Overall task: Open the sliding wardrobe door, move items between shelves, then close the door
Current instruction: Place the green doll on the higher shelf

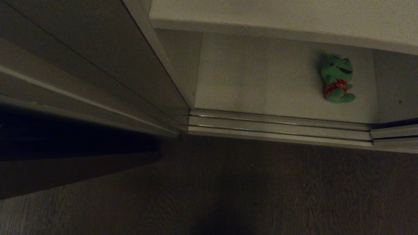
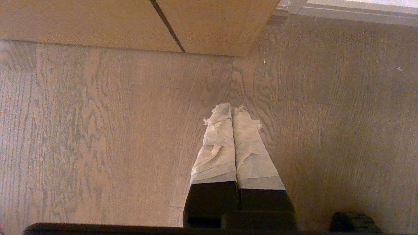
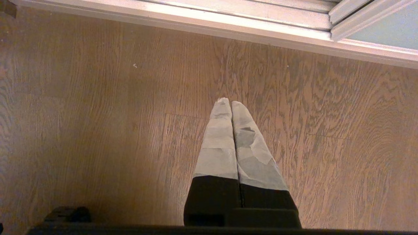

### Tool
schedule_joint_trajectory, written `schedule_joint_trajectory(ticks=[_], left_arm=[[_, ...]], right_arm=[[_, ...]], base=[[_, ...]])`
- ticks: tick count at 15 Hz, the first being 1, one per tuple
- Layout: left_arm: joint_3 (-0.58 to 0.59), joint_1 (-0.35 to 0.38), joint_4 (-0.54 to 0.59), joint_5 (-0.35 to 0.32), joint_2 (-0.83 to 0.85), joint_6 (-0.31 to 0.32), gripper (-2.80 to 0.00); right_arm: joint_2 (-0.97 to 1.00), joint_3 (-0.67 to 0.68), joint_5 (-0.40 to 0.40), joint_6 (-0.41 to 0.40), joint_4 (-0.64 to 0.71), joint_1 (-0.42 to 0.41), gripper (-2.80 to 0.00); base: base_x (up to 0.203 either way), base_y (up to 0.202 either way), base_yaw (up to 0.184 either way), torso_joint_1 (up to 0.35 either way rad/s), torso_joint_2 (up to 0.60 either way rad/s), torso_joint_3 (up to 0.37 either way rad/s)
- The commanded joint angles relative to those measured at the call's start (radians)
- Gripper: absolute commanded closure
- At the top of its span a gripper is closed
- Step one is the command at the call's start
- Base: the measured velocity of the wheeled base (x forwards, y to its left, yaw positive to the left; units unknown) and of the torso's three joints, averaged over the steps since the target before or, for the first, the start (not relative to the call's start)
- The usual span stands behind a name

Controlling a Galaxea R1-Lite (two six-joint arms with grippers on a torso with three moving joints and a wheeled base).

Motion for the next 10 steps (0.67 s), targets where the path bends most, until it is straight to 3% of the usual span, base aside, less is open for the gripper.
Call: schedule_joint_trajectory(ticks=[1,10], left_arm=[[0.002,0.0,0.0,-0.001,-0.001,0.0,0.0],[0.002,0.0,0.0,-0.001,-0.001,0.002,0.0]], right_arm=[[-0.001,0.0,0.0,-0.001,0.0,0.0,0.0],[0.0,0.0,0.0,-0.001,0.0,0.0,0.0]], base=[[0.0,0.0,0.0,-0.001,0.0,-0.03],[0.0,0.0,0.0,0.0,0.0,0.0]])
